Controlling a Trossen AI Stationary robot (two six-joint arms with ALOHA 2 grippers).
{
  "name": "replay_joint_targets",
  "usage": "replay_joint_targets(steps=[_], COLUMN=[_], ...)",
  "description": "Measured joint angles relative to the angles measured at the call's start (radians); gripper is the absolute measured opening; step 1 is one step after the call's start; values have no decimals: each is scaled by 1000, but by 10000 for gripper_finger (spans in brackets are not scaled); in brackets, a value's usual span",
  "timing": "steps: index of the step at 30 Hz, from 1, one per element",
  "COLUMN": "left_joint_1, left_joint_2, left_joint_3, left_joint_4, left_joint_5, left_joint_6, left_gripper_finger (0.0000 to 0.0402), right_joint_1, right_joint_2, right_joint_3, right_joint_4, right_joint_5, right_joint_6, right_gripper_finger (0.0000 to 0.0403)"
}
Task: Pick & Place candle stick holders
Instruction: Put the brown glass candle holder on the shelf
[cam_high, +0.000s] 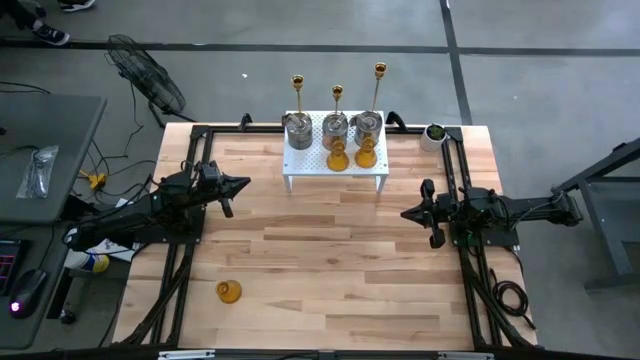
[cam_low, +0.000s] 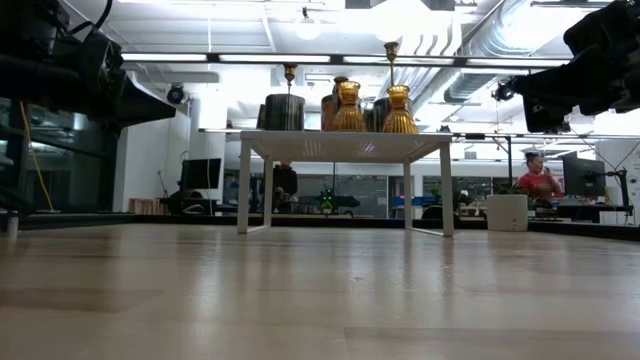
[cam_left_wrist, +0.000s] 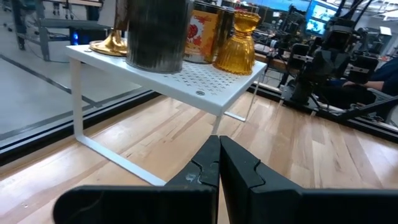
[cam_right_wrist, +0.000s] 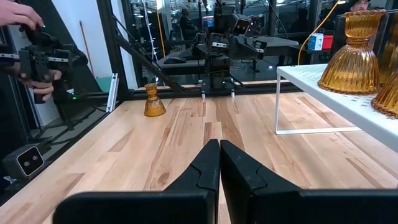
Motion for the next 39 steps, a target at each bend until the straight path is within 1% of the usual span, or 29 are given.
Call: replay_joint_targets(steps=[2,5,9,13,19,21,29,33,36,39], left_joint_1=[0,0,0,0,0,0,0,0,0,0], left_joint_2=[0,0,0,0,0,0,0,0,0,0], left_joint_3=[0,0,0,36,135,155,158,158,158,158], left_joint_4=[2,10,25,-11,-142,-165,-172,-193,-220,-242], left_joint_5=[16,68,129,159,163,185,327,346,361,388], left_joint_6=[0,0,-37,-36,9,9,1,1,1,0], left_gripper_finger=[0,0,0,0,0,0,0,1,17,50], right_joint_1=[0,0,0,0,0,0,0,0,0,0], right_joint_2=[0,0,0,0,0,0,0,0,0,0], right_joint_3=[0,0,0,0,0,0,0,0,0,0], right_joint_4=[0,0,1,1,2,1,1,1,1,1], right_joint_5=[0,0,0,0,0,0,0,0,0,0], right_joint_6=[0,0,0,0,0,0,0,0,0,0], right_gripper_finger=[4,4,4,4,4,4,4,4,4,4])
